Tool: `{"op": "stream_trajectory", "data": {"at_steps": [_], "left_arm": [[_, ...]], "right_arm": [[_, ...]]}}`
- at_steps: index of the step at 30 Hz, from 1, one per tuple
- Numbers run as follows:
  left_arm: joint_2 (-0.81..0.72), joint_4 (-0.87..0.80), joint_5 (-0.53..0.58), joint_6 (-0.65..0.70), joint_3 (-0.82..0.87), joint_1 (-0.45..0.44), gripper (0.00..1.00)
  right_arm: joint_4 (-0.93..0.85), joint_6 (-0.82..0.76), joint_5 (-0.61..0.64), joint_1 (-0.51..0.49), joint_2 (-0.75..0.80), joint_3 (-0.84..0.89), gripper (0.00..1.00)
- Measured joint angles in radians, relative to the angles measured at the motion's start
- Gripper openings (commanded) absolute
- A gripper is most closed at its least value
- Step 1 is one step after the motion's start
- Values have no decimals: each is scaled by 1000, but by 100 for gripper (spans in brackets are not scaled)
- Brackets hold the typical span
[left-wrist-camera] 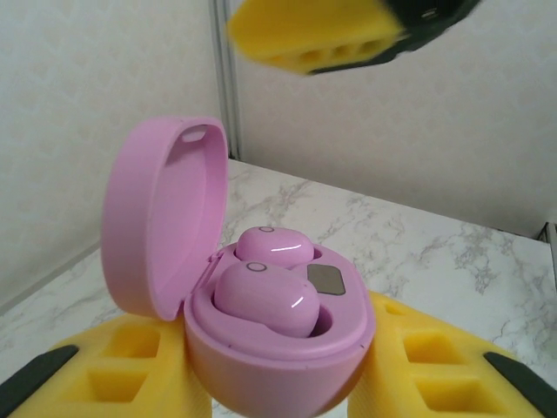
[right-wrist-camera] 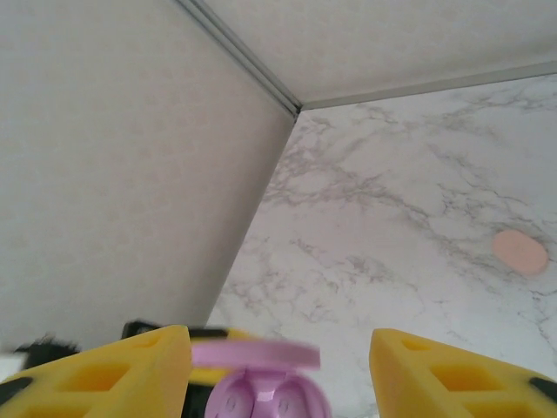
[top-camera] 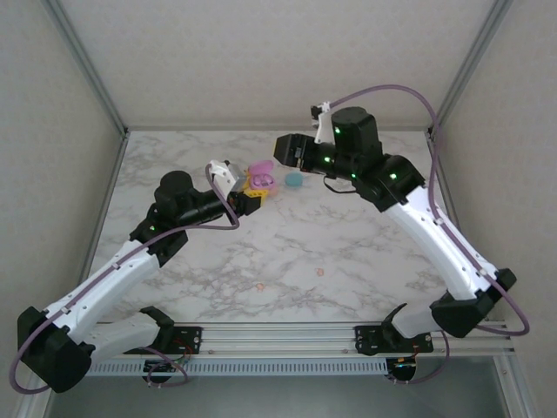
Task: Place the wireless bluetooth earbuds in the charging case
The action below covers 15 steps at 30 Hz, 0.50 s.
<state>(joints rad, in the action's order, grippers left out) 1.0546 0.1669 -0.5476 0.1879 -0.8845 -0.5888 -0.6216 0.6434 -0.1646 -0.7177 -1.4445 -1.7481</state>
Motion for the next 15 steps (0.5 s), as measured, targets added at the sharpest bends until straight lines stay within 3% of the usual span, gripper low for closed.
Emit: {"op": "stream_trajectory", "data": {"at_steps": [8,15], "left_arm": [[-5,-14,-12,7,-13,-12,21],[-10,-10,8,-8,-13,-12,21]], "right_arm": [[-92,-3,-75,6,-161,-124,62],[-123,-14,-140,8,-136,-90,62]]}}
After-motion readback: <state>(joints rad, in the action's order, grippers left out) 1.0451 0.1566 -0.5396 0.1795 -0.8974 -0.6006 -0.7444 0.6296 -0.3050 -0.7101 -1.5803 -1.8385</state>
